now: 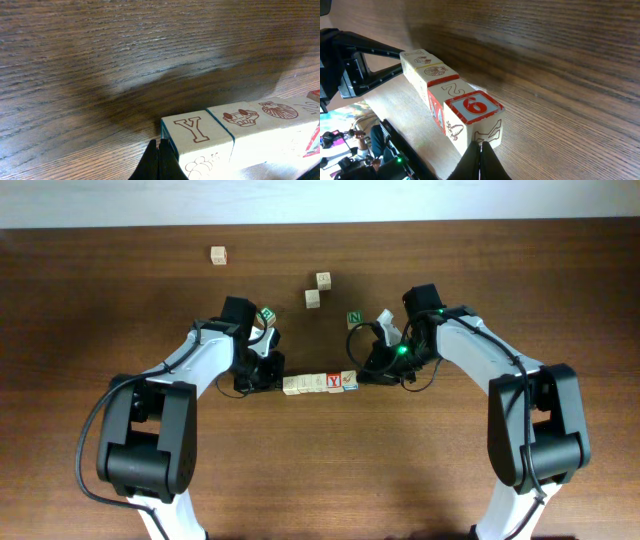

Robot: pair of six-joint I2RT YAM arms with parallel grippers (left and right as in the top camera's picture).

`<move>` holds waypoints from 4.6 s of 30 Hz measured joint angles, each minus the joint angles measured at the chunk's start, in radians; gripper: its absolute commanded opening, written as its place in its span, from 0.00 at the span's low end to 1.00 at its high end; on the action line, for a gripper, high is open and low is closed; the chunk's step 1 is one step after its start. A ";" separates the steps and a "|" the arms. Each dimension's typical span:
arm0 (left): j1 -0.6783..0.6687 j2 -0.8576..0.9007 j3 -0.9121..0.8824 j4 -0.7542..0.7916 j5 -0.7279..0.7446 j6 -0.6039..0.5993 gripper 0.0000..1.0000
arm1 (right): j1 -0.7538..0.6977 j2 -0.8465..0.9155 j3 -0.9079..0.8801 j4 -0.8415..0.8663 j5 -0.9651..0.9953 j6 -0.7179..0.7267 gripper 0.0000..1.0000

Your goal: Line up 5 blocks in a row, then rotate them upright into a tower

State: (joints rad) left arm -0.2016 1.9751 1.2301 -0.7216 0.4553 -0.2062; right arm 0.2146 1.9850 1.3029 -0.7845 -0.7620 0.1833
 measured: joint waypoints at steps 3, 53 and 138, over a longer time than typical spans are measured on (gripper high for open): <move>0.000 0.000 0.000 0.000 0.000 0.000 0.00 | 0.000 0.000 0.000 0.000 0.000 0.000 0.05; -0.027 0.000 -0.004 0.002 0.026 -0.003 0.00 | -0.161 -0.019 0.050 -0.285 0.460 0.105 0.04; -0.027 0.000 -0.004 0.005 0.018 -0.003 0.00 | -0.010 -0.051 -0.110 0.001 0.386 0.226 0.05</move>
State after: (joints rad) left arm -0.2291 1.9751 1.2259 -0.7166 0.4736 -0.2092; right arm 0.2047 1.9339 1.1927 -0.7837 -0.3763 0.4095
